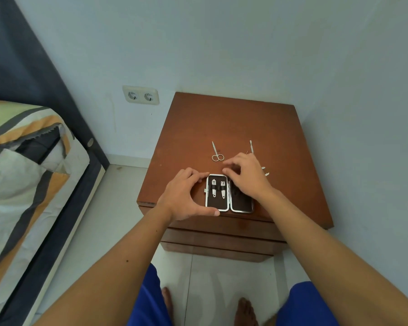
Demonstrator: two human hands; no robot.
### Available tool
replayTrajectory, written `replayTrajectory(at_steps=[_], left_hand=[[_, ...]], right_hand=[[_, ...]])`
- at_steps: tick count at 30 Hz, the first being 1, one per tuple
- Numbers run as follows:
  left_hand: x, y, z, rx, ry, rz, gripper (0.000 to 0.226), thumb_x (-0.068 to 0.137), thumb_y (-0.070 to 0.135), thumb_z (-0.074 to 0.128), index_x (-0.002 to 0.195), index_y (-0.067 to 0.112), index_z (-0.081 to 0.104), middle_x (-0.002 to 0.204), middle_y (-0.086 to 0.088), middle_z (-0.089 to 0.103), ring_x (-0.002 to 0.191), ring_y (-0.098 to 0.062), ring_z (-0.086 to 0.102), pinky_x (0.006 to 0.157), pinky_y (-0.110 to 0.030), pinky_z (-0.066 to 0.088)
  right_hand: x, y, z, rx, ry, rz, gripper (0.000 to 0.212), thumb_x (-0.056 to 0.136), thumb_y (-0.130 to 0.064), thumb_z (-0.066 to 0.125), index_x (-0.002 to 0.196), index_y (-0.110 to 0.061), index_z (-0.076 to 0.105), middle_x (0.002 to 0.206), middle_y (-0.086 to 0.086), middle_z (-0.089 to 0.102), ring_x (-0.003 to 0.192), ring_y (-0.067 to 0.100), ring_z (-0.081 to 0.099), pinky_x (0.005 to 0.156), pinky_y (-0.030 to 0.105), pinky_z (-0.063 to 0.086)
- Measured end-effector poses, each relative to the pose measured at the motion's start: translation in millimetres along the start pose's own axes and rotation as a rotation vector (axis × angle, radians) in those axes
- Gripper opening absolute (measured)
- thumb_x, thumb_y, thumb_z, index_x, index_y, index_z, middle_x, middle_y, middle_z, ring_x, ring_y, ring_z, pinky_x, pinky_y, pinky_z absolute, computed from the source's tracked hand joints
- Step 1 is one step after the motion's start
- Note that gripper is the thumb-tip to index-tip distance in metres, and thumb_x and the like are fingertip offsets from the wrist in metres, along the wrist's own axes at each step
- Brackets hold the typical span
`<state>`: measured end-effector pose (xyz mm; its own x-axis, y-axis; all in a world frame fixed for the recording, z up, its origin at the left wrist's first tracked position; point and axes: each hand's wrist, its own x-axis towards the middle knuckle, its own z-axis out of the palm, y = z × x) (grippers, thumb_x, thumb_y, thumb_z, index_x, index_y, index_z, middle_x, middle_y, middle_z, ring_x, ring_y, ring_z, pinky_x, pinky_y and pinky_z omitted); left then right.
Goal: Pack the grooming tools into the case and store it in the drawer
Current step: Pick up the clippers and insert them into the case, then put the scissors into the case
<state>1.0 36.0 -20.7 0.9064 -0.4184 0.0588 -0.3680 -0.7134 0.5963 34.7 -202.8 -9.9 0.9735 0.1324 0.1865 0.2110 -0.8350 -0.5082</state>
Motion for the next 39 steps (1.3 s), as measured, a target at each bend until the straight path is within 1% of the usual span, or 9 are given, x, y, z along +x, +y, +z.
replayTrajectory(at_steps=[4,10,16,20,22,25,27,32,39], left_hand=[[-0.6,0.2,-0.4,-0.01,-0.005,-0.003,0.117,0.052,0.091,0.078,0.151,0.035,0.051,0.12,0.022,0.05,0.113,-0.003,0.046,0.101,-0.034,0.048],[0.1,-2.6,0.1,-0.014,-0.018,-0.006,0.116,0.054,0.09,0.079,0.152,0.036,0.049,0.121,0.022,0.049,0.113,-0.002,0.045,0.099,-0.032,0.048],[0.2,-3.9,1.1,-0.014,-0.009,0.003,0.115,0.055,0.088,0.08,0.152,0.035,0.049,0.12,0.023,0.049,0.112,0.0,0.045,0.096,-0.027,0.046],[0.5,-4.1,0.4,-0.015,-0.016,-0.002,0.116,0.056,0.088,0.08,0.153,0.035,0.048,0.12,0.023,0.048,0.113,0.001,0.044,0.097,-0.027,0.045],[0.7,-4.0,0.6,-0.015,-0.02,-0.005,0.116,0.055,0.089,0.08,0.153,0.035,0.047,0.121,0.023,0.048,0.113,0.0,0.044,0.097,-0.028,0.046],[0.9,-4.6,0.7,-0.016,-0.019,-0.005,0.116,0.055,0.09,0.079,0.152,0.035,0.048,0.121,0.023,0.048,0.112,0.0,0.044,0.097,-0.029,0.047],[1.0,-4.4,0.2,-0.014,-0.016,0.002,0.116,0.054,0.09,0.078,0.152,0.035,0.049,0.12,0.023,0.048,0.112,0.0,0.044,0.096,-0.029,0.047],[0.3,-3.0,-0.1,-0.029,-0.012,0.007,0.119,0.051,0.088,0.082,0.153,0.036,0.049,0.119,0.021,0.049,0.113,-0.001,0.044,0.097,-0.027,0.043],[-0.7,-3.0,1.0,-0.034,0.006,0.016,0.115,0.053,0.084,0.085,0.152,0.035,0.051,0.118,0.02,0.05,0.111,0.0,0.044,0.098,-0.026,0.042]], right_hand=[[28.6,6.8,7.3,-0.006,0.016,0.081,0.021,0.094,-0.031,0.073,0.113,-0.025,0.078,0.098,-0.005,0.067,0.102,0.026,0.058,0.095,0.036,0.042],[46.4,4.3,11.8,-0.002,-0.025,0.089,0.026,0.096,-0.034,0.071,0.12,-0.025,0.075,0.096,-0.002,0.06,0.101,0.023,0.048,0.091,0.032,0.039],[48.7,-0.5,9.4,0.037,-0.038,0.16,0.013,0.093,-0.033,0.075,0.103,-0.025,0.074,0.091,-0.003,0.066,0.103,0.02,0.048,0.085,0.032,0.039],[45.7,-5.3,4.2,0.152,0.004,0.241,0.013,0.086,-0.025,0.081,0.081,-0.031,0.07,0.081,-0.006,0.074,0.092,0.018,0.066,0.086,0.04,0.054],[39.4,-9.1,-0.6,0.215,0.039,0.266,0.009,0.084,-0.022,0.083,0.082,-0.026,0.076,0.08,-0.005,0.075,0.079,0.011,0.067,0.081,0.034,0.057],[23.0,-14.5,-11.7,0.285,0.051,0.279,0.005,0.083,-0.023,0.085,0.084,-0.023,0.08,0.078,-0.007,0.075,0.067,-0.001,0.062,0.067,0.01,0.048],[7.1,-19.7,-21.1,0.314,0.018,0.276,0.004,0.084,-0.023,0.085,0.084,-0.022,0.081,0.077,-0.009,0.076,0.065,-0.004,0.063,0.064,0.006,0.045],[-43.0,-25.0,-36.8,0.363,-0.174,0.328,0.004,0.086,-0.023,0.084,0.087,-0.025,0.082,0.078,-0.006,0.079,0.075,0.004,0.071,0.076,0.024,0.056],[-80.9,-26.2,-37.7,0.313,-0.292,0.386,0.002,0.084,-0.025,0.084,0.085,-0.026,0.083,0.078,-0.007,0.08,0.08,0.011,0.075,0.088,0.036,0.058]])
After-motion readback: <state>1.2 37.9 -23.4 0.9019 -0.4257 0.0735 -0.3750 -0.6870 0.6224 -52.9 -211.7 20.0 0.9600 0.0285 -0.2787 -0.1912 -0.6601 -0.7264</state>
